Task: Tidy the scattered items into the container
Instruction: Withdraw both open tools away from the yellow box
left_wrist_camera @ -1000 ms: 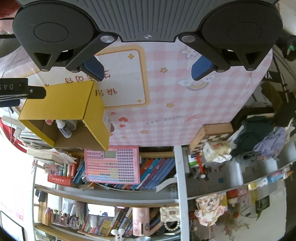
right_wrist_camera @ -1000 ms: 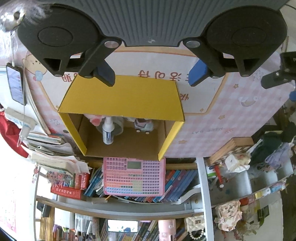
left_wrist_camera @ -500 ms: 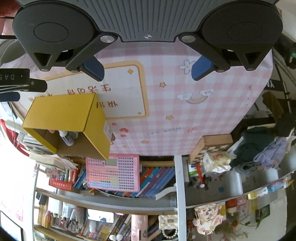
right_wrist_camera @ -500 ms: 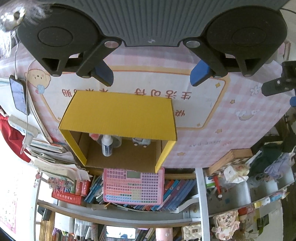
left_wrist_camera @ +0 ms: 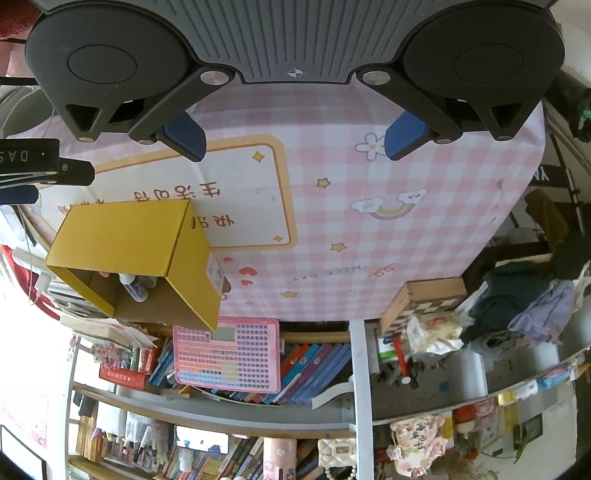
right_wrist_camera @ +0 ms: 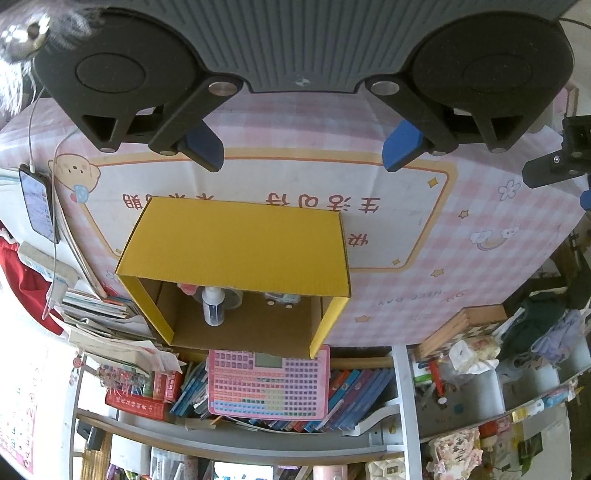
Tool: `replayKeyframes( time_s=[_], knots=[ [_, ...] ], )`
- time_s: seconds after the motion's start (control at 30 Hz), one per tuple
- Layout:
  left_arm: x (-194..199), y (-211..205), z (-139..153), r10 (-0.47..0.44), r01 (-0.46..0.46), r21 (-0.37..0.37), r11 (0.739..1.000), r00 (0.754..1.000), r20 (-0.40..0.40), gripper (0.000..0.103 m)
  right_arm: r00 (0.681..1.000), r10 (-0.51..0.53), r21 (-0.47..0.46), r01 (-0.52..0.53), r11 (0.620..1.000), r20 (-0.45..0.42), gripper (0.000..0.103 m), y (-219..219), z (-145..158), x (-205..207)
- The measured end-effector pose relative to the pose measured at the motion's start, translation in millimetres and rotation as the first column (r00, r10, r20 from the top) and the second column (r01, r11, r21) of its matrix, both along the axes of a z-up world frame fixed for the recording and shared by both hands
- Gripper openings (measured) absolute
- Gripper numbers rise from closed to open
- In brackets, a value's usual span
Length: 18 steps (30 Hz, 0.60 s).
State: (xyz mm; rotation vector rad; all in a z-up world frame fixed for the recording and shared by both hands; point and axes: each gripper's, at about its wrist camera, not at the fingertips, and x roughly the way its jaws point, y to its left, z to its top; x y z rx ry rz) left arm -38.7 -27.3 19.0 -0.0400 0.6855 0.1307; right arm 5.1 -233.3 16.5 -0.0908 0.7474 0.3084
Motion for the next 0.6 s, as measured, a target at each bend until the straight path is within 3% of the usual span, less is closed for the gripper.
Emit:
replayKeyframes(
  time_s=[0.6],
  knots=[
    [1.0, 6.7, -4.8, -0.003, 0.003, -0.028, 1.000, 1.000, -0.018, 0.103, 1.000, 0.013, -0.010, -0.013, 1.000, -0.014, 0.094, 9.8, -2.9, 3.6]
  ],
)
